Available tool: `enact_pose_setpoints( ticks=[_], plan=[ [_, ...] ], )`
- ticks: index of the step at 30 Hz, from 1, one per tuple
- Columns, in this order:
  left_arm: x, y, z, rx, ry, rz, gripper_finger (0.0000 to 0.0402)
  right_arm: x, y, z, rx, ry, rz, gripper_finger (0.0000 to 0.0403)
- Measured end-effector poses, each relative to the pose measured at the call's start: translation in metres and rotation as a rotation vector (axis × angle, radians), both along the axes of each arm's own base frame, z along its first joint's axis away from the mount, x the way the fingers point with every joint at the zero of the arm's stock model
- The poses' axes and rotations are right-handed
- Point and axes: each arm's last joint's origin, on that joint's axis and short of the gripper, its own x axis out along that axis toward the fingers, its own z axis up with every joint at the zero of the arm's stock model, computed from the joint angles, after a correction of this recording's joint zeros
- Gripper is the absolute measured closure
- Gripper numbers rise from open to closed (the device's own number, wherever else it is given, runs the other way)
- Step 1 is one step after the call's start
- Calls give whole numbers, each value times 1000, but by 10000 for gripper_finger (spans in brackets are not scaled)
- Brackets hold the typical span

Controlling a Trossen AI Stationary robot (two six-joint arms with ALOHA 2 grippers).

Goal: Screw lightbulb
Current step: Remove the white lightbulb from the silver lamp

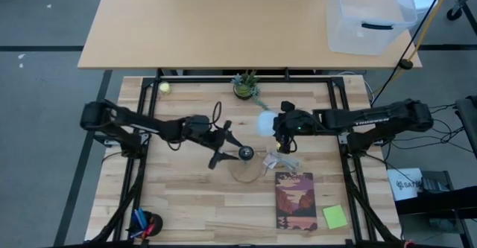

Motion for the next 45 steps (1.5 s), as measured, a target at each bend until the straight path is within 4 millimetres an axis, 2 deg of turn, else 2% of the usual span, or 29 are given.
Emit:
enact_pose_setpoints(
  ticks=[7, 14, 20, 23, 28, 38, 41, 45],
  plan=[
    [-25, -5, 28, 104, 43, 124, 170, 8, -11, -23, 16, 124, -55, 250],
    [-54, -10, 61, 167, 2, 315, 170, 19, -26, -57, 66, 266, -87, 250],
    [-80, -21, 83, 196, -45, 401, 173, 25, -36, -84, 113, 370, -96, 250],
    [-94, -25, 89, 223, -33, 463, 190, 27, -38, -93, 124, 404, -92, 250],
    [-120, -28, 100, 233, -40, 573, 248, 28, -37, -100, 127, 431, -83, 250],
    [-146, -27, 98, 197, -1, 614, 387, 30, -30, -102, 160, 430, -33, 250],
    [-149, -27, 89, 170, -25, 618, 398, 30, -30, -102, 160, 430, -33, 250],
    [-152, -27, 67, 108, -104, 578, 400, 30, -30, -102, 160, 430, -33, 250]
  ],
)
